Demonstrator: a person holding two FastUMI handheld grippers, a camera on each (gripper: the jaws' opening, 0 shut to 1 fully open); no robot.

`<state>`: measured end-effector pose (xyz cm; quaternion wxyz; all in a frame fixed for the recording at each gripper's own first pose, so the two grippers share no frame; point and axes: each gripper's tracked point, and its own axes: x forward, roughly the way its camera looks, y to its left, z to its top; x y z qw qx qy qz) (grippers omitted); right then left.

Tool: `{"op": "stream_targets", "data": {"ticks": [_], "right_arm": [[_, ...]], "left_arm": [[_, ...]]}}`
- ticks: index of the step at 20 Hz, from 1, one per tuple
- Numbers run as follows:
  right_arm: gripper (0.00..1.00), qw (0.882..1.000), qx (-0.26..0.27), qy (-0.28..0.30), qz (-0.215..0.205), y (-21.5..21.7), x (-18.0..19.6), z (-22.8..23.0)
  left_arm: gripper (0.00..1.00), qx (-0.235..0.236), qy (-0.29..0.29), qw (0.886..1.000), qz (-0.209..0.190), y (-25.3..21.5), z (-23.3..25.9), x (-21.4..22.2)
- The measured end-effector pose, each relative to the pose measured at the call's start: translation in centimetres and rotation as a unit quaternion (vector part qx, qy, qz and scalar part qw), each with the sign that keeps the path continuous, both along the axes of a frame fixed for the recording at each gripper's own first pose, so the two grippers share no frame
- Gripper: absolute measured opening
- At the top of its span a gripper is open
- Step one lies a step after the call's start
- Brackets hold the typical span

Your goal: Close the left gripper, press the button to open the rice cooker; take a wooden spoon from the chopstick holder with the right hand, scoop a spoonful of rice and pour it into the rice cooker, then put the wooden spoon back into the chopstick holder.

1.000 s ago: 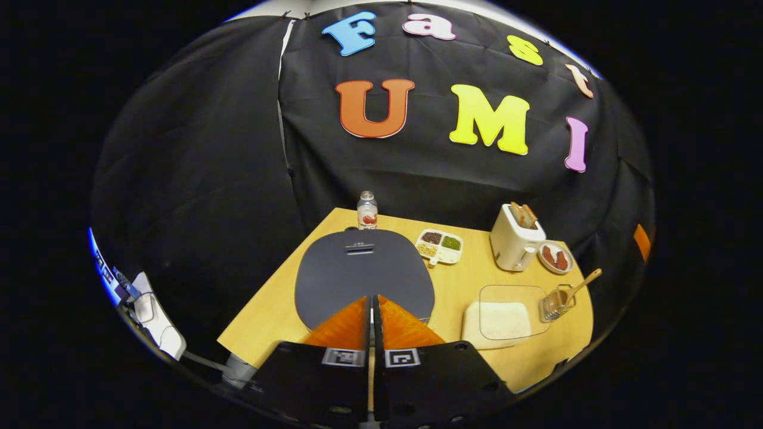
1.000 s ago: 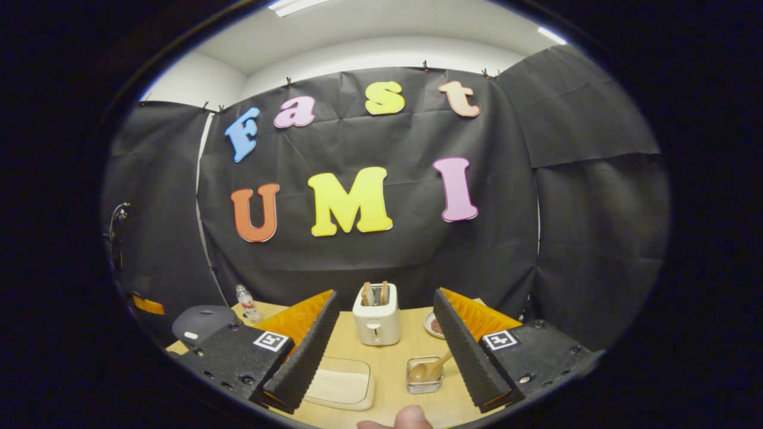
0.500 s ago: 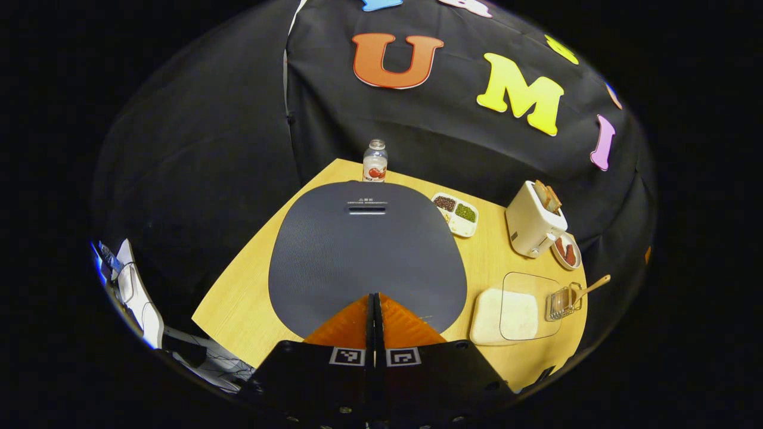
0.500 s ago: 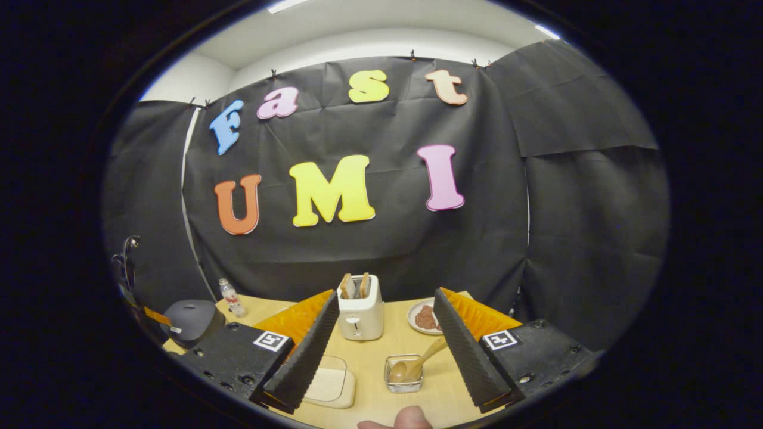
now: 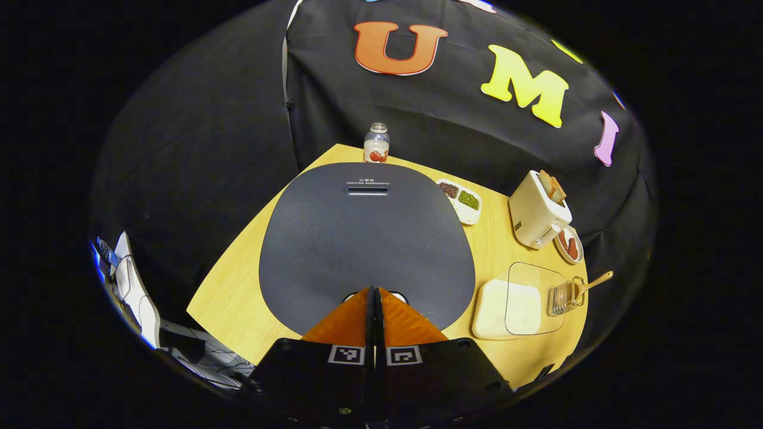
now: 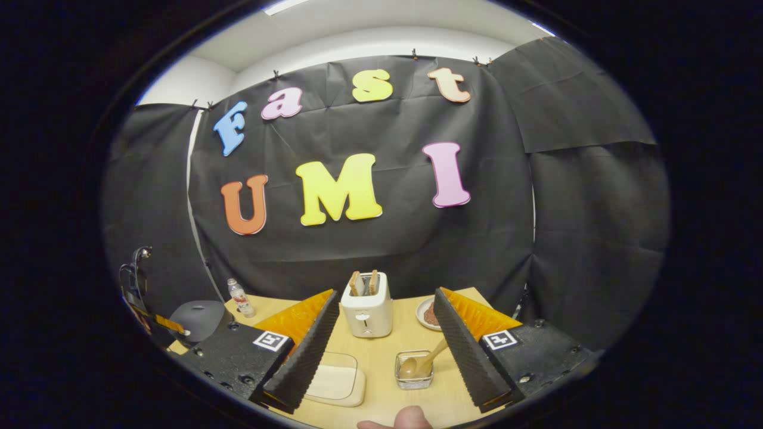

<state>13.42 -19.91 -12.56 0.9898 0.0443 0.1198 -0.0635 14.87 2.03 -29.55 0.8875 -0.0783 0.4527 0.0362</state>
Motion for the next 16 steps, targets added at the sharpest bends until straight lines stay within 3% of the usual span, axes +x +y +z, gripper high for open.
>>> {"op": "stream_targets", "data": {"ticks": [4, 7, 12, 16], "right_arm": [[1.0, 1.0, 0.001, -0.024, 0.005, 0.4, -0.1, 2.2], [1.0, 0.999, 0.004, -0.036, 0.001, 0.5, -0.5, 3.1], [1.0, 0.999, -0.005, -0.043, 0.001, 0.5, -1.1, 4.2], [1.0, 0.999, -0.023, -0.041, 0.0, 0.4, -1.8, 4.9]], "left_arm": [[0.0, 0.02, -0.038, 0.999, 0.003, 0.0, 2.2, 0.5], [0.0, 0.034, -0.119, 0.992, 0.007, 0.5, 6.5, 2.3], [0.0, 0.07, -0.249, 0.966, 0.021, 2.3, 15.8, 4.8], [0.0, 0.077, -0.317, 0.945, 0.012, 1.9, 20.6, 4.2]]}}
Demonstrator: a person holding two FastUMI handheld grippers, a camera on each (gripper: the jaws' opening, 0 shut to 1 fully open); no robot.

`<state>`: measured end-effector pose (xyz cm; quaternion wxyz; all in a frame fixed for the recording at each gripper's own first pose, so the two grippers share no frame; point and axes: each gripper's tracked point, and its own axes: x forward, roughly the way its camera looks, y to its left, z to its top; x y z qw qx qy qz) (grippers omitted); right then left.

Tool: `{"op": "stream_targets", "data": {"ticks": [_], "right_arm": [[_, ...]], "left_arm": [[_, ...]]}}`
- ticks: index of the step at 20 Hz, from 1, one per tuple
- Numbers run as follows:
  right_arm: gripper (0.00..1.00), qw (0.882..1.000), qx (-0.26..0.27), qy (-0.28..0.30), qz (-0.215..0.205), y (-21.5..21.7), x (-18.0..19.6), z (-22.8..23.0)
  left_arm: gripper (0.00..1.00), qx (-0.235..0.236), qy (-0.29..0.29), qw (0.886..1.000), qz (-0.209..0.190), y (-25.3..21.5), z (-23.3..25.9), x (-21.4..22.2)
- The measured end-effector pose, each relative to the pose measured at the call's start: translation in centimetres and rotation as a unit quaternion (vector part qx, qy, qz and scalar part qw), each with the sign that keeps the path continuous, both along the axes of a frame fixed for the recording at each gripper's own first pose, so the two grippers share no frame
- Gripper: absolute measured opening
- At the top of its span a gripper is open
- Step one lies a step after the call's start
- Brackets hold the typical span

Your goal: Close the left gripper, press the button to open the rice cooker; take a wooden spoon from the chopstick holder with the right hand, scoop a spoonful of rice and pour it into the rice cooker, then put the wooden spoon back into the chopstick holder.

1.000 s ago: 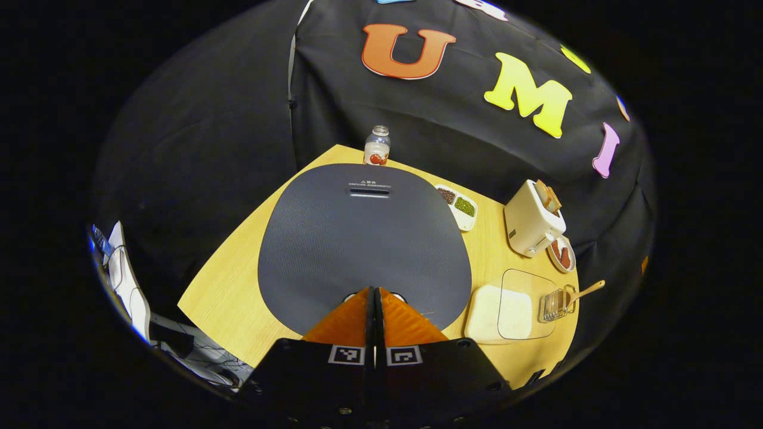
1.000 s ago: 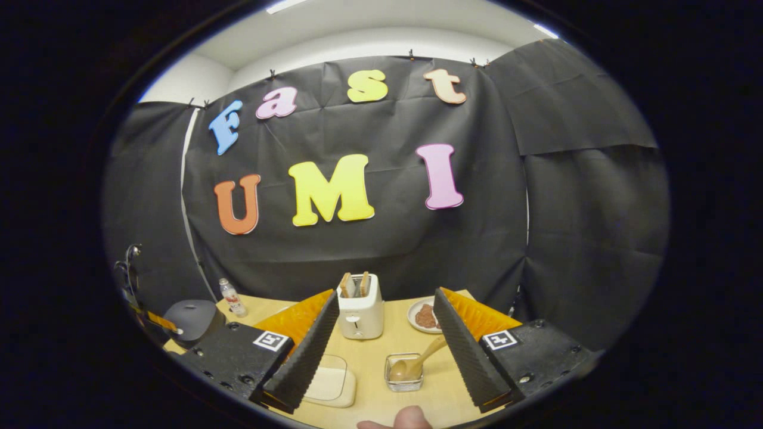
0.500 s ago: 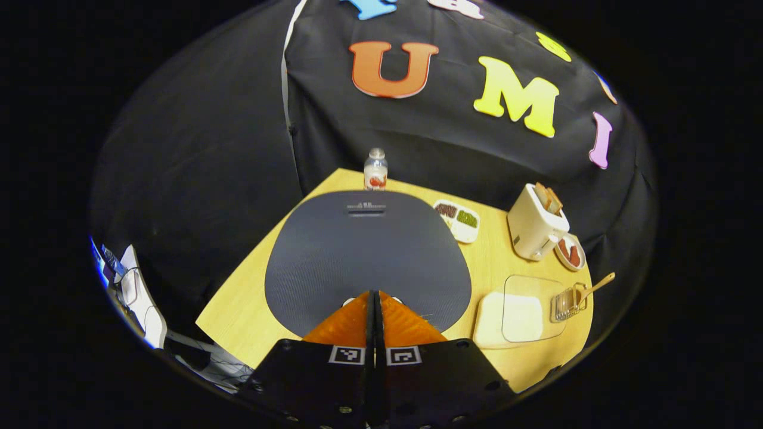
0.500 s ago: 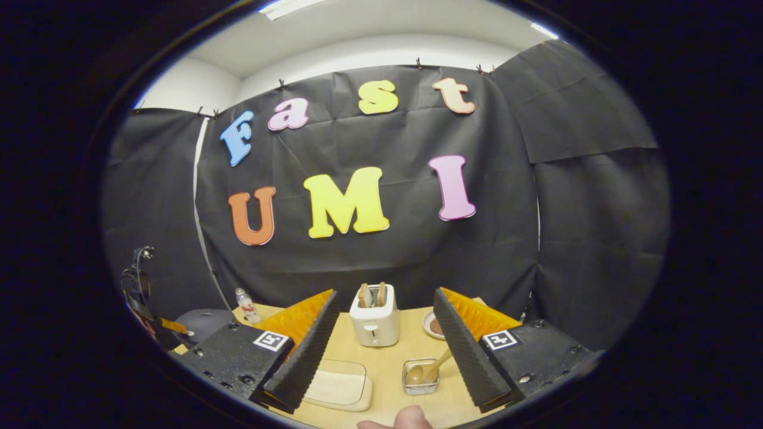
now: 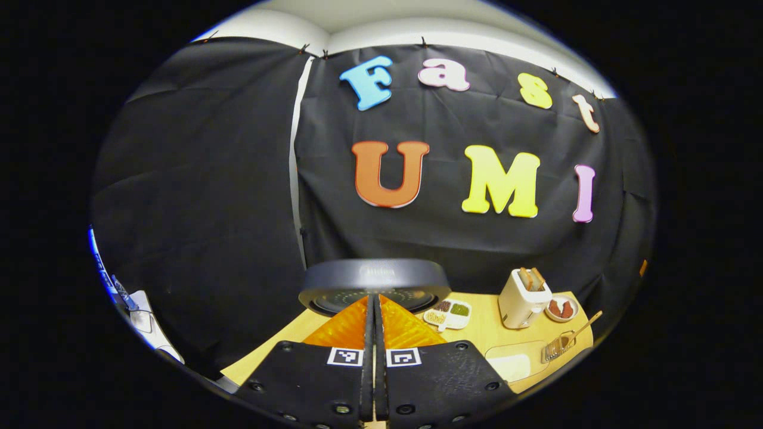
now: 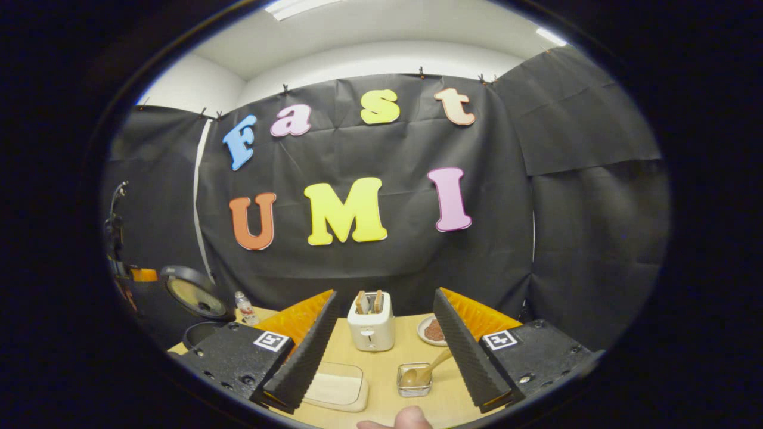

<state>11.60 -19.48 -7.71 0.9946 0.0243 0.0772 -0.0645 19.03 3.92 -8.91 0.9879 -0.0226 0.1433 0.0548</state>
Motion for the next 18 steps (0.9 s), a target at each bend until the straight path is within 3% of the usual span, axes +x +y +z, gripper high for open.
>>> {"op": "stream_targets", "data": {"ticks": [1, 6, 7, 8, 9, 18], "right_arm": [[1.0, 1.0, -0.004, 0.0, 0.0, 0.1, -0.1, 0.2], [0.99, 1.0, -0.023, 0.006, 0.004, 1.0, -1.2, 0.9], [0.99, 1.0, -0.027, 0.007, 0.005, 1.3, -1.5, 1.0], [0.98, 1.0, -0.029, 0.01, 0.005, 1.3, -1.9, 1.0], [0.98, 0.999, -0.032, 0.009, 0.005, 1.5, -2.3, 1.0], [0.99, 0.998, -0.015, 0.06, -0.02, -0.7, -5.6, -3.0]], "left_arm": [[0.02, -0.001, -0.013, 1.0, -0.006, -0.4, 1.0, -0.4], [1.0, -0.006, -0.056, 0.998, 0.005, -1.2, 3.3, -2.9], [0.84, -0.003, -0.06, 0.998, 0.001, -1.8, 3.2, -3.6], [0.84, 0.003, -0.061, 0.998, -0.004, -2.2, 3.2, -4.3], [0.94, 0.007, -0.065, 0.998, -0.007, -2.5, 3.6, -4.8], [0.94, 0.034, -0.103, 0.992, -0.058, -8.3, 4.6, -7.8]]}}
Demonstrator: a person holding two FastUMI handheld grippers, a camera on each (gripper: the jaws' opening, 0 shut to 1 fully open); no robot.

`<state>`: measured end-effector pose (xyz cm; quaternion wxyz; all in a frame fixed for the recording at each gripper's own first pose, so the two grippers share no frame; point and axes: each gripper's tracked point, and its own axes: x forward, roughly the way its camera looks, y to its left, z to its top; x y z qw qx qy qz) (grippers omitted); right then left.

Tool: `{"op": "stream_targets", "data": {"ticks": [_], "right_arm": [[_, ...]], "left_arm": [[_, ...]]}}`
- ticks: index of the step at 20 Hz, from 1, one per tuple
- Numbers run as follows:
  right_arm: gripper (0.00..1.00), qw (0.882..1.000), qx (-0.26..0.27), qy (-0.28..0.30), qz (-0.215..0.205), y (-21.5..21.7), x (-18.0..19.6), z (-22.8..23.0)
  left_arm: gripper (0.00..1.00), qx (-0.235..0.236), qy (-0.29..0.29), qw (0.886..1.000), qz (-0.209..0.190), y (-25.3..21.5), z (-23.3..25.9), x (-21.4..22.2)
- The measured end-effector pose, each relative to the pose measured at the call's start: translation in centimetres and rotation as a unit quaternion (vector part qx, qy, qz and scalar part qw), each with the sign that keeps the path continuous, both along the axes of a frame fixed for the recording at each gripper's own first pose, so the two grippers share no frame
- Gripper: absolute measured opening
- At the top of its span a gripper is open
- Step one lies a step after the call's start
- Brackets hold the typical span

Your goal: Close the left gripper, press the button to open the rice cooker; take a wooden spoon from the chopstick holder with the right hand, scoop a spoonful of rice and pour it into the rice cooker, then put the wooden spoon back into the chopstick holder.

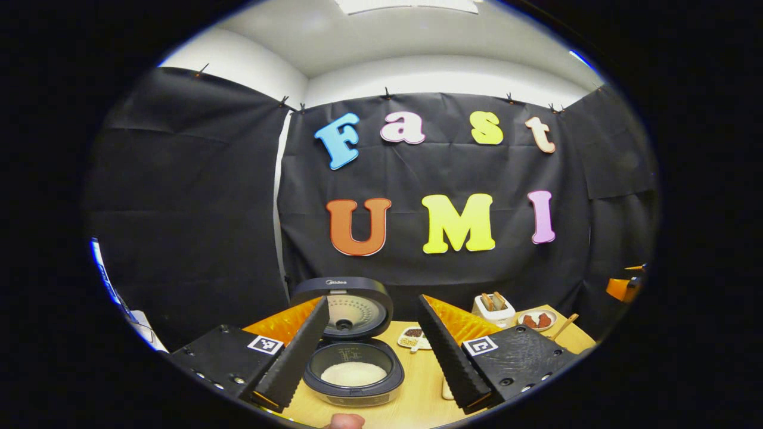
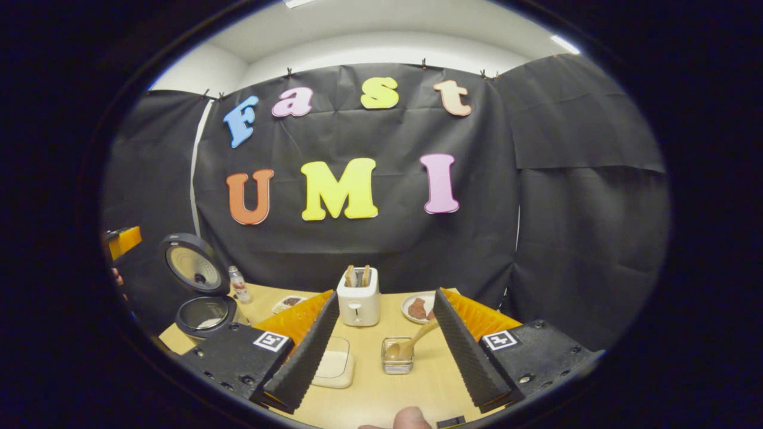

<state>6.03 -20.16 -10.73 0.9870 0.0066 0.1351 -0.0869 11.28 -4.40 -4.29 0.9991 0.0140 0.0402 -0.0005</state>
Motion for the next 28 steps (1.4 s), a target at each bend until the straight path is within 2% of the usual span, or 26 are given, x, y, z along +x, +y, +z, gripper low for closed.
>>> {"op": "stream_targets", "data": {"ticks": [4, 12, 17, 18, 19, 21, 22, 23, 24, 25, 26, 27, 28], "right_arm": [[1.0, 0.999, 0.011, 0.029, -0.007, -2.2, 1.1, -3.6], [0.99, 0.996, 0.049, 0.077, 0.008, -5.3, 5.6, -11.7], [1.0, 0.985, 0.107, 0.132, 0.002, -7.8, 8.4, -19.0], [0.93, 0.983, 0.116, 0.142, 0.0, -8.2, 9.0, -20.2], [0.99, 0.981, 0.121, 0.15, -0.001, -8.7, 9.7, -21.3], [0.96, 0.976, 0.133, 0.17, 0.001, -9.3, 10.8, -23.7], [0.86, 0.974, 0.14, 0.178, 0.002, -9.4, 11.2, -24.6], [0.84, 0.972, 0.144, 0.184, 0.004, -9.5, 11.7, -25.2], [0.88, 0.971, 0.147, 0.186, 0.007, -9.5, 12.4, -25.8], [0.86, 0.971, 0.152, 0.187, 0.007, -9.5, 12.9, -26.2], [0.69, 0.969, 0.157, 0.189, 0.008, -9.4, 13.4, -26.7], [0.65, 0.968, 0.161, 0.194, 0.006, -9.5, 13.6, -27.1], [0.62, 0.967, 0.169, 0.192, 0.004, -9.6, 13.7, -27.2]], "left_arm": [[0.94, -0.004, 0.001, 1.0, -0.013, -2.1, 0.3, 0.2], [0.94, 0.003, 0.001, 1.0, 0.002, -4.2, 0.6, 1.9], [0.94, 0.002, 0.009, 1.0, 0.03, -4.5, 0.4, 3.6], [0.94, 0.001, 0.01, 0.999, 0.04, -4.6, 0.3, 3.8], [0.94, 0.0, 0.011, 0.999, 0.049, -4.7, 0.1, 4.0], [0.94, 0.003, 0.02, 0.998, 0.06, -5.5, -0.6, 4.3], [0.94, 0.005, 0.026, 0.998, 0.059, -6.2, -1.0, 4.4], [0.94, 0.006, 0.029, 0.998, 0.054, -6.9, -1.1, 4.5], [0.94, 0.008, 0.029, 0.998, 0.052, -7.3, -1.2, 4.8], [0.94, 0.009, 0.034, 0.998, 0.05, -7.4, -1.6, 5.1], [0.95, 0.011, 0.041, 0.998, 0.051, -7.6, -2.1, 5.2], [0.9, 0.014, 0.052, 0.997, 0.054, -7.3, -2.8, 5.4], [0.96, 0.013, 0.064, 0.996, 0.057, -7.1, -3.5, 5.3]]}}
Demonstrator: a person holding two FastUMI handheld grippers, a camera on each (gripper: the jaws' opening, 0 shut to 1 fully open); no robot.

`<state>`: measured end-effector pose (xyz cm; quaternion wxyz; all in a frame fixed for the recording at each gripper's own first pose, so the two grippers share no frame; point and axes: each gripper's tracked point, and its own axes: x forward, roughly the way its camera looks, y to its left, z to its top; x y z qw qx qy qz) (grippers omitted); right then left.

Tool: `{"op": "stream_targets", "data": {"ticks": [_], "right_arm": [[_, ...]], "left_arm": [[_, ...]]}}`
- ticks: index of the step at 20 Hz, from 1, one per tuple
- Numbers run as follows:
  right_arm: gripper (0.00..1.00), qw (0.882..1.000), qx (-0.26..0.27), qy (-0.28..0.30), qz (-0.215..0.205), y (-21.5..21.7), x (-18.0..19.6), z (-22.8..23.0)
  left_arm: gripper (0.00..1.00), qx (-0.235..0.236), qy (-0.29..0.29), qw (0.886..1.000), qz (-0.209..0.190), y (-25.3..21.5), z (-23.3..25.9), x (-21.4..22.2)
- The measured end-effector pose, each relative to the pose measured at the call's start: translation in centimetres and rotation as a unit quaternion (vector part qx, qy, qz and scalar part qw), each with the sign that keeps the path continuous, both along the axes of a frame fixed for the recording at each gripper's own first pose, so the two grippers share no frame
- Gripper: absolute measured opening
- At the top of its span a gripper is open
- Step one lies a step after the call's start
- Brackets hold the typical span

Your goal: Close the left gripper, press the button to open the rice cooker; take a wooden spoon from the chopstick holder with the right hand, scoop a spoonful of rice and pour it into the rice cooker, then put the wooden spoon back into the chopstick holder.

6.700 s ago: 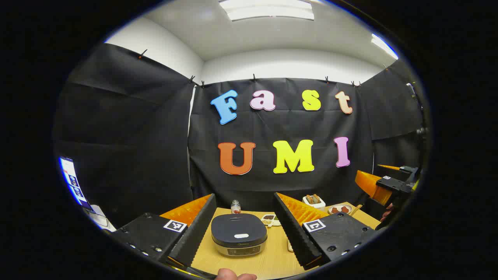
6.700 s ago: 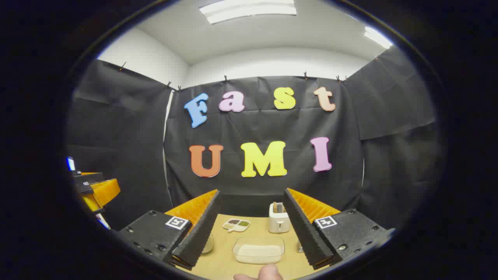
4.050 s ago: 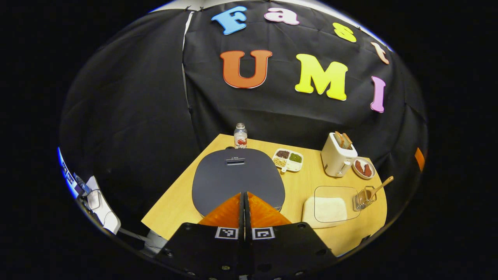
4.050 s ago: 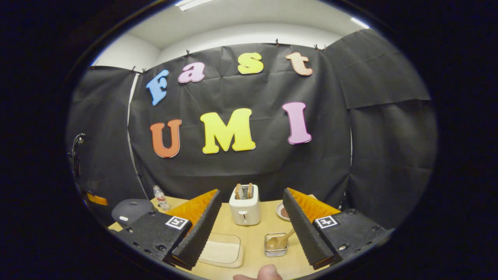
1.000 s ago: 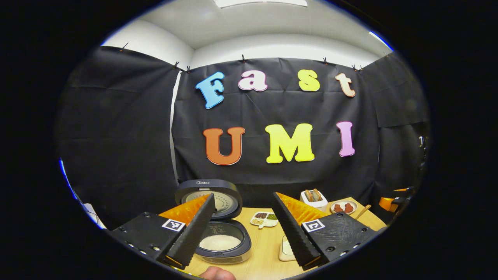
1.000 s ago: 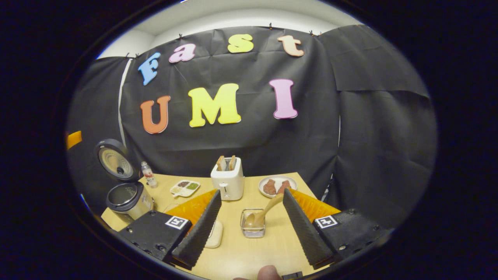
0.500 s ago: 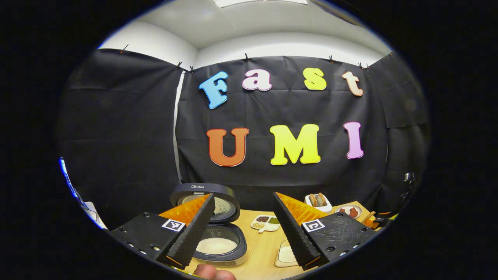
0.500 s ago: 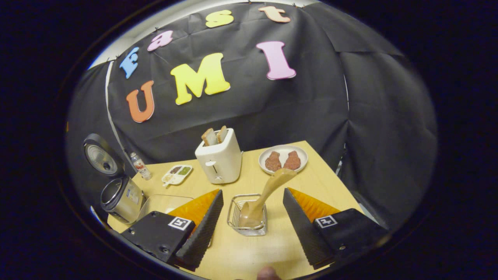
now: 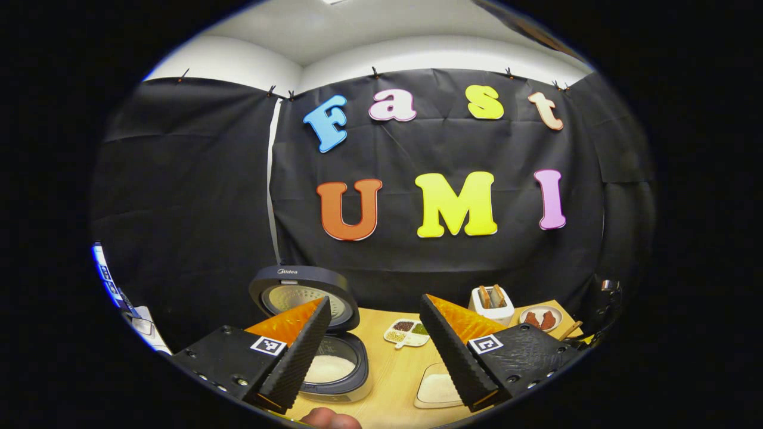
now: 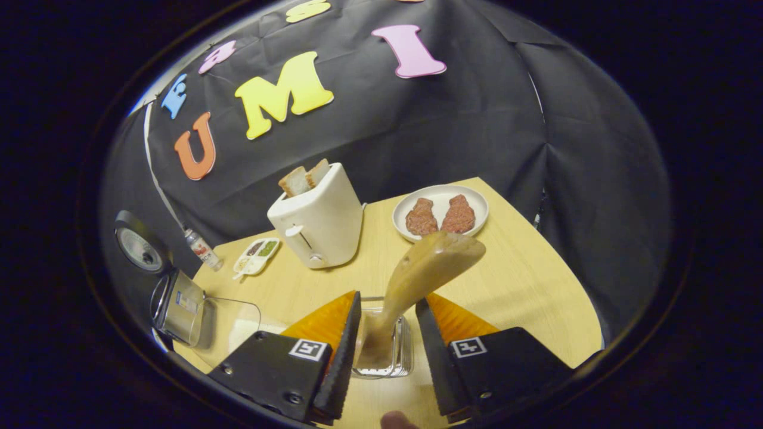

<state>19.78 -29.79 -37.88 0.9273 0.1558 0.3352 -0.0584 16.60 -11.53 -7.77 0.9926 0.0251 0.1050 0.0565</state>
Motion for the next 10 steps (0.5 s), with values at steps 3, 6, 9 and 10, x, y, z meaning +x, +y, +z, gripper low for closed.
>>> {"op": "stream_targets", "data": {"ticks": [3, 6, 9, 10], "right_arm": [[0.37, 1.0, 0.008, -0.003, -0.004, 0.1, 0.0, 0.1], [0.18, 1.0, 0.012, 0.006, 0.009, 1.0, 0.0, 0.6], [0.12, 1.0, 0.008, 0.007, 0.018, 1.8, 0.0, 1.8], [0.11, 1.0, -0.001, 0.003, 0.016, 1.7, 0.1, 2.5]], "left_arm": [[0.96, -0.002, 0.0, 1.0, 0.019, 1.1, 0.1, 0.0], [0.96, -0.005, -0.002, 1.0, 0.024, 1.3, -0.1, -0.1], [0.95, -0.009, -0.008, 1.0, 0.025, 1.9, 0.1, -0.4], [0.96, -0.008, -0.012, 1.0, 0.025, 2.2, 0.3, -0.5]]}}
